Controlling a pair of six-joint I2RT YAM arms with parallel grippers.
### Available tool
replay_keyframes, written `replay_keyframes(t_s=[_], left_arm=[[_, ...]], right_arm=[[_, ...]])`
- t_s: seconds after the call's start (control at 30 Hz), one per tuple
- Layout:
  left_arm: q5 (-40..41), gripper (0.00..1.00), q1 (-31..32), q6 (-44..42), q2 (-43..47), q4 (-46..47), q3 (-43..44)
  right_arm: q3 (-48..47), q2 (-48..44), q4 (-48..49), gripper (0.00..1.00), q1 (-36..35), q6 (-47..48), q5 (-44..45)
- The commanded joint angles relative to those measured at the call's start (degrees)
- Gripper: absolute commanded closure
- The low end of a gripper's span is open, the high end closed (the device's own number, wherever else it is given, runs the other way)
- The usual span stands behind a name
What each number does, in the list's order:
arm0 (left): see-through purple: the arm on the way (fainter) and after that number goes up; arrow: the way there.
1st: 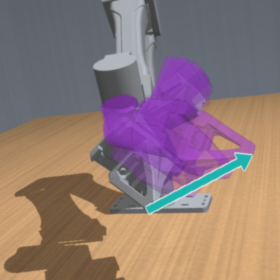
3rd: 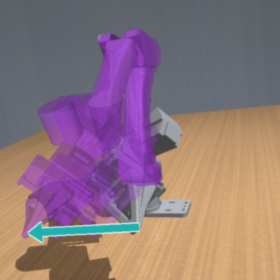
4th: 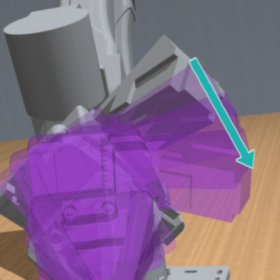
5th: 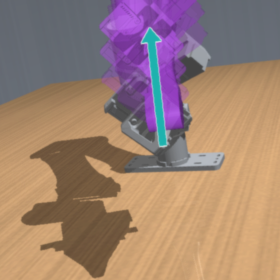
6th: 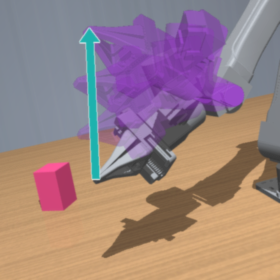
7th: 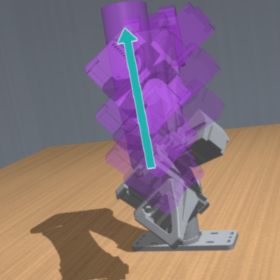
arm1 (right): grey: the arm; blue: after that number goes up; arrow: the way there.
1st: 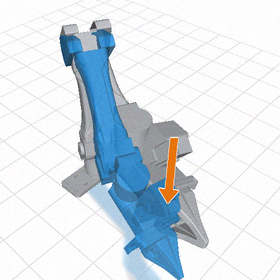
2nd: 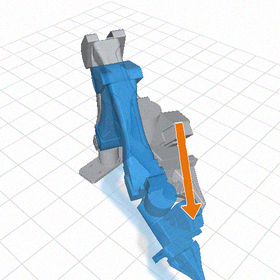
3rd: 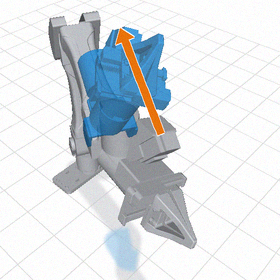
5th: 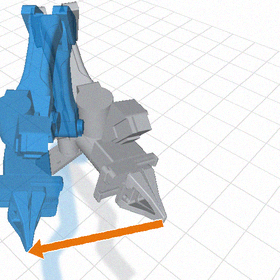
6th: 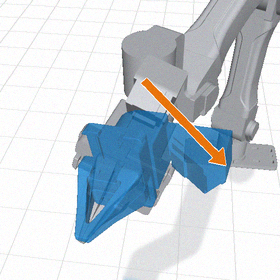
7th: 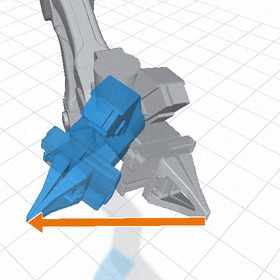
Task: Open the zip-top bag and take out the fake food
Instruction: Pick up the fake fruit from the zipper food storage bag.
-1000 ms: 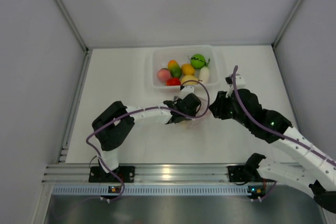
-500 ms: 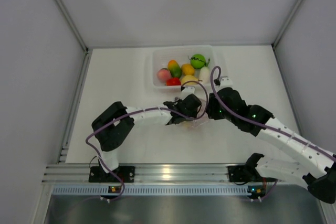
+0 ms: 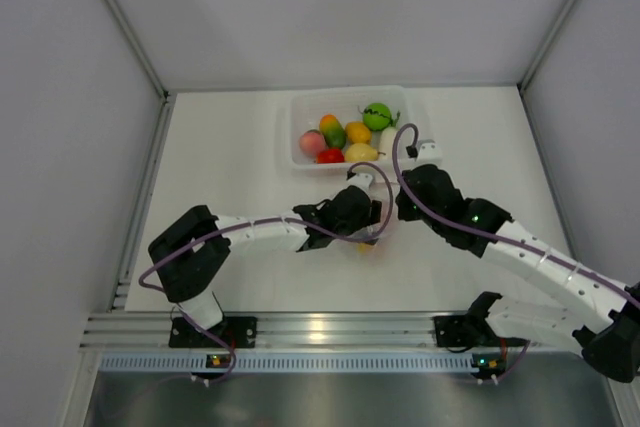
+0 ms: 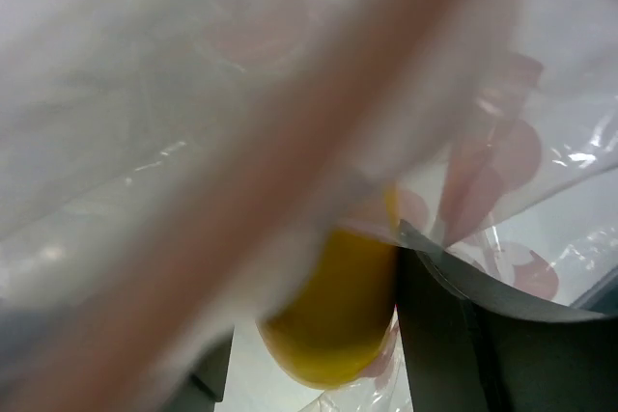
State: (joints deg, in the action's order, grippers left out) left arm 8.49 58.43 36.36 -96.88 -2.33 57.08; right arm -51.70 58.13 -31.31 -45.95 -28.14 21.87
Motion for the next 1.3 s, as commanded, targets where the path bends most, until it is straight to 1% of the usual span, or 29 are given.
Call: replay_keyframes(t_s=[0.0, 0.17, 0.27, 0.37, 0.4, 0.43, 0.5, 0.57, 0.63, 0.7, 0.77, 0.8, 1.03, 1.27], left_arm=[[-6.37, 1.00, 1.24, -4.18, 1.70, 6.02, -0.48], [-8.23, 1.00, 3.09, -7.17, 2.04, 8.03, -2.49], [-12.43, 1.00, 4.05, -9.81, 3.45, 10.58, -3.55], [-11.84, 1.00, 5.37, -14.02, 6.52, 12.52, -5.57], [-11.83, 1.00, 5.81, -16.47, 8.88, 13.48, -6.45], [-11.74, 1.00, 6.16, -17.19, 10.21, 16.19, -8.80], [-9.56, 1.00, 6.52, -18.33, 14.41, 18.49, -11.01], [-9.11, 1.00, 6.52, -19.65, 16.97, 21.47, -14.18], [-5.08, 1.00, 6.52, -21.15, 20.58, 23.59, -16.64], [0.18, 1.00, 6.52, -22.03, 22.69, 24.30, -18.40], [5.02, 1.00, 6.52, -21.95, 23.23, 24.21, -18.93], [9.83, 1.00, 6.52, -21.51, 23.40, 24.30, -18.93], [25.67, 1.00, 6.52, -18.78, 22.44, 24.30, -18.93], [32.36, 1.00, 6.52, -17.37, 21.39, 24.13, -18.58]], right_arm=[[-1.29, 1.55, 5.72, 1.00, 0.16, 2.29, 0.90], [-4.37, 3.57, 5.38, 1.00, 0.25, 3.97, 2.30], [-6.13, 5.59, 4.77, 1.00, 0.16, 5.46, 2.30], [-8.94, 9.54, 1.09, 1.00, 0.34, 6.52, 1.78], [-8.94, 10.85, 0.90, 1.00, 0.34, 6.78, 0.30], [-8.68, 11.39, 0.73, 1.00, 0.34, 6.78, -0.50], [-7.20, 11.83, 0.72, 1.00, 0.43, 6.35, -2.26], [-6.22, 11.92, 0.81, 1.00, 0.43, 6.26, -3.41], [-5.17, 11.57, 0.20, 1.00, 0.25, 6.17, -5.60], [-4.03, 10.00, 0.20, 1.00, -0.36, 6.08, -5.52], [-3.41, 8.50, 0.63, 1.00, -0.71, 6.08, -6.57], [-3.32, 7.36, 0.64, 1.00, -0.98, 6.08, -7.10], [-3.41, 3.31, 0.72, 1.00, -4.31, 6.34, -6.49], [-2.44, 0.15, 3.01, 1.00, -8.89, 7.22, -4.38]])
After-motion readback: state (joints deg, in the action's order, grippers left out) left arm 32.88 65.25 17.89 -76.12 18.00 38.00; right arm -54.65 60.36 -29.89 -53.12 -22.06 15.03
